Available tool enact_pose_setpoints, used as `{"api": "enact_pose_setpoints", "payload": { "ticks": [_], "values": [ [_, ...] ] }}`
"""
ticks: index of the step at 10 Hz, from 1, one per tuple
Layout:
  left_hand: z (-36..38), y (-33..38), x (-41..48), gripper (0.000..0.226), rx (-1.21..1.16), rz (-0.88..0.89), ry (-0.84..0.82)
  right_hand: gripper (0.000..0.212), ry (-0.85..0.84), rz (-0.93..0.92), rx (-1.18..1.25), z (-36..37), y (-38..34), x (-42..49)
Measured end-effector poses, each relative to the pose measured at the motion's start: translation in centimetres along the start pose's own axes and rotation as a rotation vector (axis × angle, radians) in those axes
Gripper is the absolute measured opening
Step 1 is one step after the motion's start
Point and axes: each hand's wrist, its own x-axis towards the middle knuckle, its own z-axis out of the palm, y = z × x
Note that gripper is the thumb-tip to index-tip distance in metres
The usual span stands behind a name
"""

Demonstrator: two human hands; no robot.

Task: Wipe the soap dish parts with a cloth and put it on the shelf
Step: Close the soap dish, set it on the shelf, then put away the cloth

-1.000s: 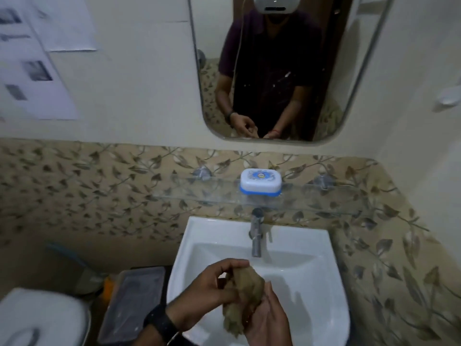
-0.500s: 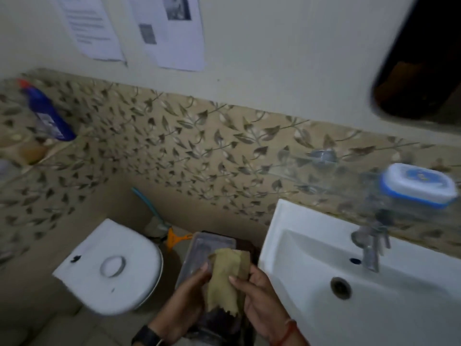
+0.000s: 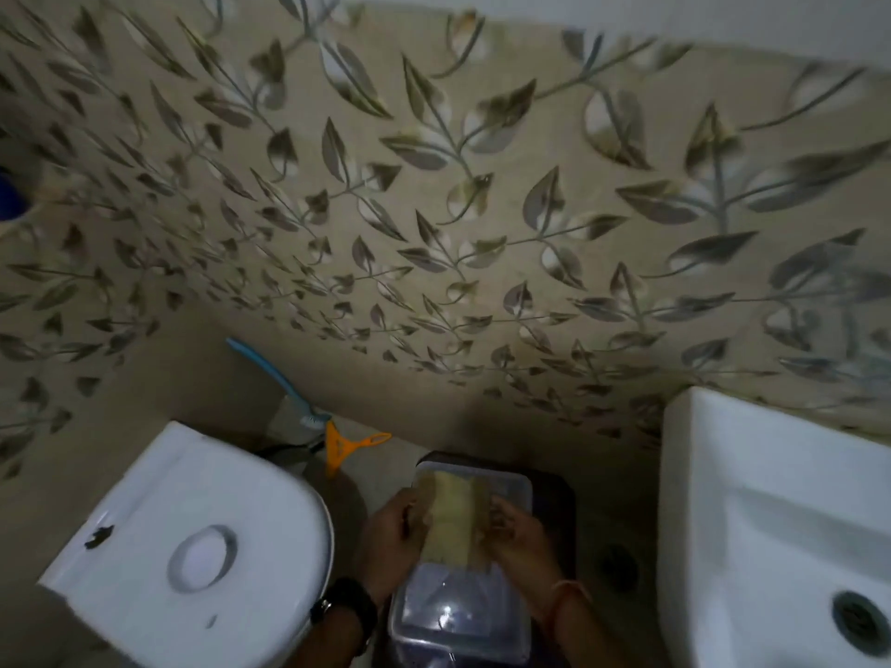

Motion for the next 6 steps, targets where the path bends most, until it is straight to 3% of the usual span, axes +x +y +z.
{"api": "enact_pose_setpoints", "payload": {
  "ticks": [1,2,3,5,6],
  "values": [
    [2.7,-3.3,3.9,0.032,0.129,0.019,-0.025,0.044,0.047,0.023,-0.107,0.6,2.9,4.9],
    [5.2,-5.8,6.2,0.030,0.271,-0.008,-0.023,0.020,0.011,0.043,-0.335,0.7,5.9,8.6],
    [6.9,-6.9,7.4,0.031,0.389,-0.039,-0.063,0.031,0.049,0.048,-0.370,0.8,9.3,11.0],
    [7.7,-6.6,7.8,0.036,0.444,-0.079,-0.195,0.020,0.112,0.065,-0.594,1.5,9.9,10.1],
    [7.0,-4.9,6.2,0.038,0.504,-0.064,-0.198,0.023,0.035,-0.038,-0.750,0.9,7.2,7.8]
  ]
}}
